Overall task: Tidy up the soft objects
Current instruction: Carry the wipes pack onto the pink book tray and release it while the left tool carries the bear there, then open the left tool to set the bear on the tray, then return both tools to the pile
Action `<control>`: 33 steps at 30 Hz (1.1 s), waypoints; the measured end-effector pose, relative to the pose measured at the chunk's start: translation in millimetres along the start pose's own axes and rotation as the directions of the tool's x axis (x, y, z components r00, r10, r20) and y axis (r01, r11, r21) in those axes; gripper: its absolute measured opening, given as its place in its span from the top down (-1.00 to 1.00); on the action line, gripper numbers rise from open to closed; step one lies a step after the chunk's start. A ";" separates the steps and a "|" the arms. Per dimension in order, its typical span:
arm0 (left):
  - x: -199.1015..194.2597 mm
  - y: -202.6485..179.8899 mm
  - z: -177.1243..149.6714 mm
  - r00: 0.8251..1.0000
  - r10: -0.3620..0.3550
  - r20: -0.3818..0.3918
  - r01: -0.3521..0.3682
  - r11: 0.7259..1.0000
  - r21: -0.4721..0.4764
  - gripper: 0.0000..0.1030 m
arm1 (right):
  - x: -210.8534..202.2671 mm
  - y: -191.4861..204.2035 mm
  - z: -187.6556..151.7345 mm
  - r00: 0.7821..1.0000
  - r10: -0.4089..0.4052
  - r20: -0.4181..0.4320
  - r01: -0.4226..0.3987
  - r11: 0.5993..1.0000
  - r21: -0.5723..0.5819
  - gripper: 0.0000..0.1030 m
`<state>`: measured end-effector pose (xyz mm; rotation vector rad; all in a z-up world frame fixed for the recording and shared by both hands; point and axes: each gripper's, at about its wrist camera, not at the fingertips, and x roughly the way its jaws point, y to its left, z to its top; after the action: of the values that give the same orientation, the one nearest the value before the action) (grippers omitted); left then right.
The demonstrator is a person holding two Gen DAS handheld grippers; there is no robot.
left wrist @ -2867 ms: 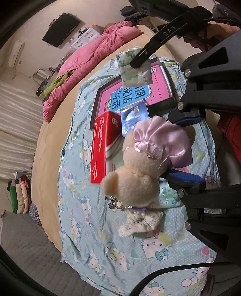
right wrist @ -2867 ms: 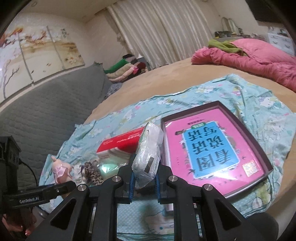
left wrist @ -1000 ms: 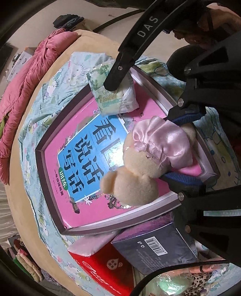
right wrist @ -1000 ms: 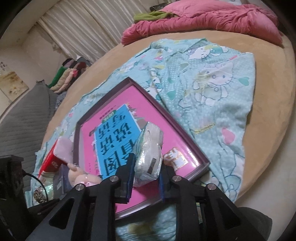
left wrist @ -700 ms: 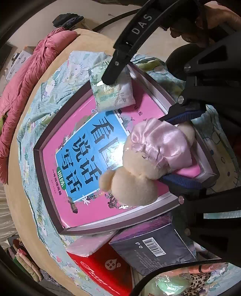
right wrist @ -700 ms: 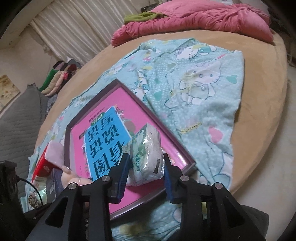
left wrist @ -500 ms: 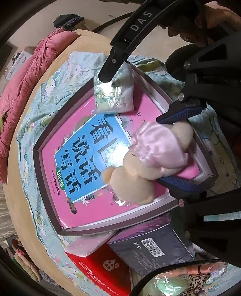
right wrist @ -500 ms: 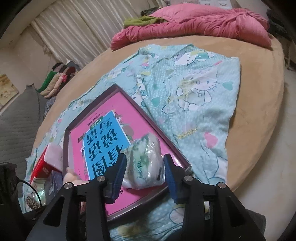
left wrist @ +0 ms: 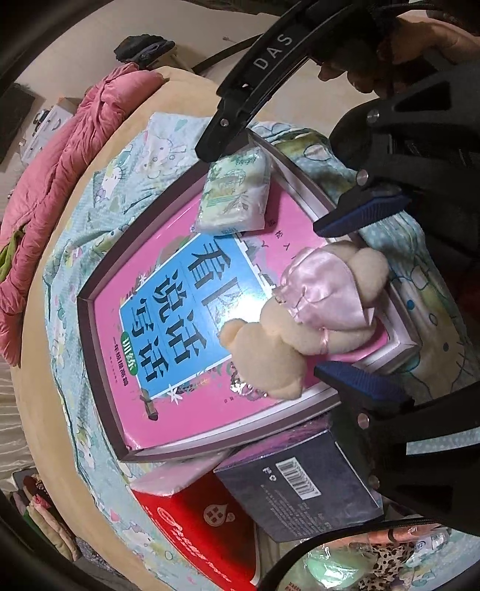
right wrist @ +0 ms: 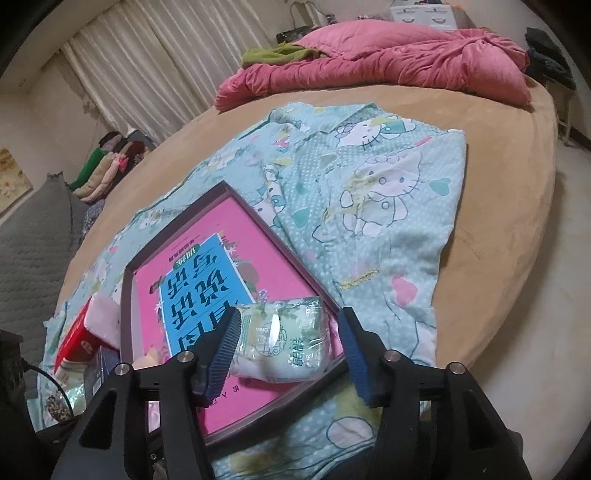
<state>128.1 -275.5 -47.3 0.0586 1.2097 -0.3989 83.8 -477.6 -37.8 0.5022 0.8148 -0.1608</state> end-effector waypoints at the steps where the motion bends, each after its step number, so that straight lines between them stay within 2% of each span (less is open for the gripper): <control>1: -0.8 0.7 0.0 1.000 0.001 0.002 -0.001 1.000 -0.002 -0.38 | -0.8 0.2 0.2 1.000 0.000 0.004 0.000 1.000 -0.002 -0.11; 9: -23.8 8.8 1.4 0.997 -0.027 0.074 0.029 0.999 -0.023 -0.51 | -3.8 2.4 0.7 1.000 -0.002 0.023 0.002 1.000 -0.019 -0.17; 18: -47.6 20.6 -2.7 0.991 0.027 0.134 -0.022 0.999 -0.041 -0.62 | -7.4 12.4 0.4 0.999 0.013 0.044 -0.010 0.998 -0.069 -0.25; 20: -51.1 24.3 -5.4 0.990 0.032 0.137 -0.026 0.999 -0.045 -0.62 | -9.3 15.1 -0.1 0.998 0.020 0.053 -0.015 0.997 -0.079 -0.37; 22: -54.6 28.7 -8.0 0.989 0.042 0.138 -0.036 0.998 -0.050 -0.62 | -13.7 18.2 -0.7 0.997 0.041 0.069 -0.035 0.995 -0.091 -0.37; 26: -62.5 38.7 -18.1 0.987 0.072 0.146 -0.065 0.997 -0.048 -0.62 | -18.7 30.5 -4.5 0.995 0.062 0.076 -0.051 0.988 -0.147 -0.38; 33: -76.3 62.4 -34.5 0.983 0.091 0.160 -0.078 0.993 -0.087 -0.62 | -20.7 63.7 -18.2 0.995 0.101 0.016 -0.093 0.958 -0.273 -0.43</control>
<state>95.4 -188.3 -0.1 0.0074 1.0556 -0.2748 78.5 -414.2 -9.9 0.2785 0.7677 0.0347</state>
